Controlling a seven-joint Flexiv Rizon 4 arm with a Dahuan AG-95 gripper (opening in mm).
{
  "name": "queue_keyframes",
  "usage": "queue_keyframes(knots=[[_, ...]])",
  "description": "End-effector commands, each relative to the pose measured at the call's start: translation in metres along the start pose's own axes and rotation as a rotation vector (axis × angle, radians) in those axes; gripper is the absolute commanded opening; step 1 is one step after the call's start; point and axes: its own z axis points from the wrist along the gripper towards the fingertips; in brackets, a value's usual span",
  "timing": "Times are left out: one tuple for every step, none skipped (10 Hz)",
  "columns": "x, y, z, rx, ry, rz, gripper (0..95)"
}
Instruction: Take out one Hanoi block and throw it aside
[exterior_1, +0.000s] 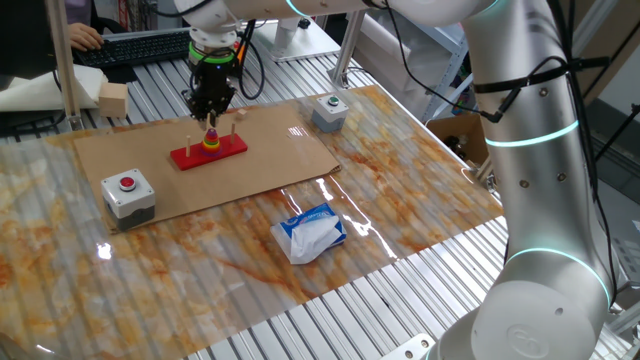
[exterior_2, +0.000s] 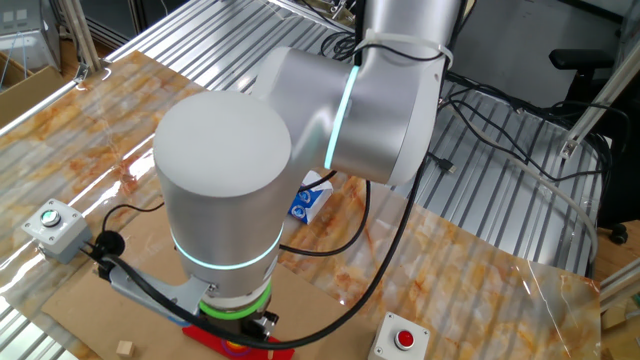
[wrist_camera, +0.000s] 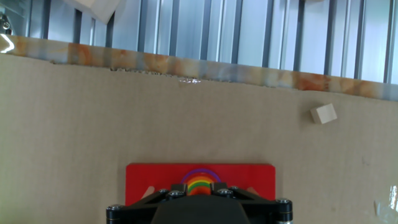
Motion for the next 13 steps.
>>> queue_keyframes(knots=[[0.0002, -0.0007, 0.0010, 0.000, 0.001, 0.001, 19.0], [0.0000, -0.0016, 0.0019, 0.000, 0.003, 0.000, 19.0], [-0.0002, -0.0021, 0.0026, 0.000, 0.005, 0.000, 19.0], [-0.0003, -0.0026, 0.0031, 0.000, 0.005, 0.000, 19.0], [-0.0003, -0.0030, 0.0041, 0.000, 0.006, 0.001, 19.0], [-0.0002, -0.0030, 0.0047, 0.000, 0.006, 0.001, 19.0], [0.0002, -0.0028, 0.0051, 0.000, 0.007, 0.002, 19.0], [0.0005, -0.0026, 0.0053, -0.001, 0.008, 0.002, 19.0], [0.0011, -0.0022, 0.0057, -0.001, 0.008, 0.001, 19.0], [0.0013, -0.0021, 0.0058, -0.001, 0.008, 0.002, 19.0], [0.0017, -0.0020, 0.0057, 0.000, 0.008, 0.002, 19.0], [0.0017, -0.0020, 0.0057, -0.001, 0.008, 0.001, 19.0], [0.0018, -0.0020, 0.0058, -0.001, 0.008, 0.000, 0.0]])
